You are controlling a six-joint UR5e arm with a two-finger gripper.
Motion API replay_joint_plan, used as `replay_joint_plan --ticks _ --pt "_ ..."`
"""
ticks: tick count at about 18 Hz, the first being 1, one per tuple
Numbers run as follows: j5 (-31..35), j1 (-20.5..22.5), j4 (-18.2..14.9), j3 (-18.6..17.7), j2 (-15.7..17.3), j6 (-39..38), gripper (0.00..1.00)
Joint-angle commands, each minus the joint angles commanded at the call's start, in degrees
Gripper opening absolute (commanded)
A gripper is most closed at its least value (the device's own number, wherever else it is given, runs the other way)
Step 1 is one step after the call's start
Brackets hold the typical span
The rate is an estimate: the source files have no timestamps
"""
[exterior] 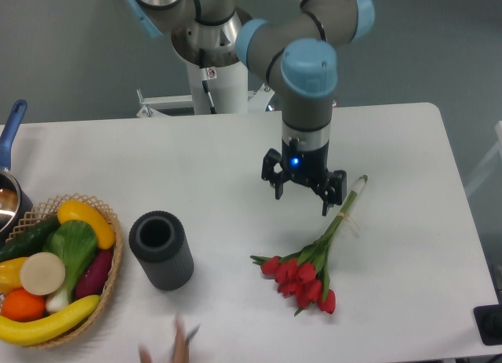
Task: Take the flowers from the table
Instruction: 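Move the open gripper over the red tulip stems and lower it, then close the gripper around the tulip stems just above the flower heads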
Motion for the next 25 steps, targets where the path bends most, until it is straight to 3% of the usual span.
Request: replay_joint_plan --ticks 9,18,25 --pt "0.00 2.64 0.27 2.37 -6.07 0.53 1.00" --pt "-0.09 4.39 0.62 4.83 -9.67 0.79 1.00" --pt "0.00 4.40 0.53 4.40 -10.64 7.11 1.00"
